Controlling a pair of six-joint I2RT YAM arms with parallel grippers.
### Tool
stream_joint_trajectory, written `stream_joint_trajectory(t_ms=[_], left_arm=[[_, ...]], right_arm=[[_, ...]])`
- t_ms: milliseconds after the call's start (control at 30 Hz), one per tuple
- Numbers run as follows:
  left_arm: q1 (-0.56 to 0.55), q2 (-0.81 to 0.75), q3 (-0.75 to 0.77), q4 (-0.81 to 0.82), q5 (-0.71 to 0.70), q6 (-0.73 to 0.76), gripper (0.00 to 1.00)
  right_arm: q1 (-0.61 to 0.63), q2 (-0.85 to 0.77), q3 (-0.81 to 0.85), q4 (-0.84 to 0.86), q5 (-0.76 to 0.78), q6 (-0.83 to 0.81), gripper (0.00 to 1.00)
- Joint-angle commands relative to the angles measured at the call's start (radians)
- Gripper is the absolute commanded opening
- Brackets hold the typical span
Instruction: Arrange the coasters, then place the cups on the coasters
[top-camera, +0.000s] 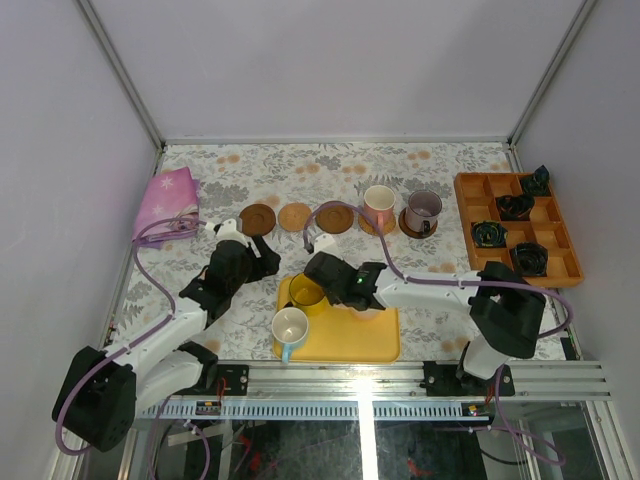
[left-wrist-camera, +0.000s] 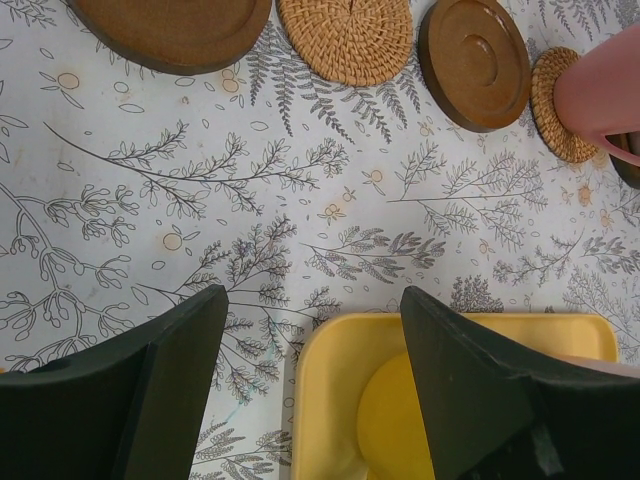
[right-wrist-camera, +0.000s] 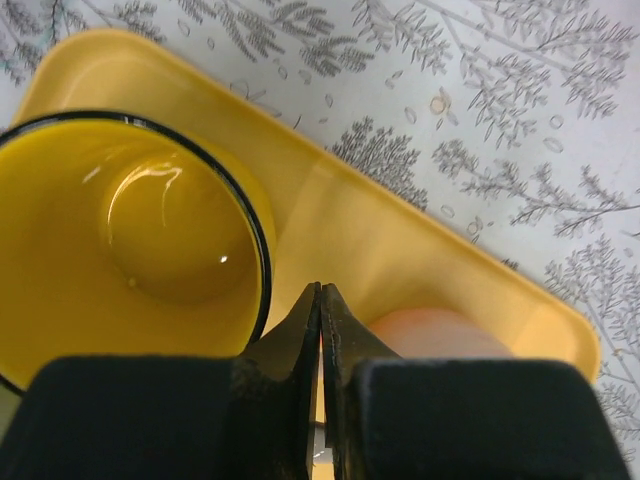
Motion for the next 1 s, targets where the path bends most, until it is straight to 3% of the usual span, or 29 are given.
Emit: stream_joint_trajectory(t_ms=[0,767,967], left_arm=[[-0.006,-0.016,-0.008,0.029,0.004,-0.003,0.7],[-0.007,-0.043,0.0,0.012,-0.004,-0.013,0.7],[-0.006,-0.049,0.001,0.01,-0.002,-0.019,0.7]], right_arm=[[-0.003,-0.073,-0.041,-0.02,-0.076,0.062,0.03],[0.049,-0.307,-0.146,-0.352,-0.131,0.138,0.05],[0.051,-0.368,-0.168,-0.431,-0.102,0.172,0.1]])
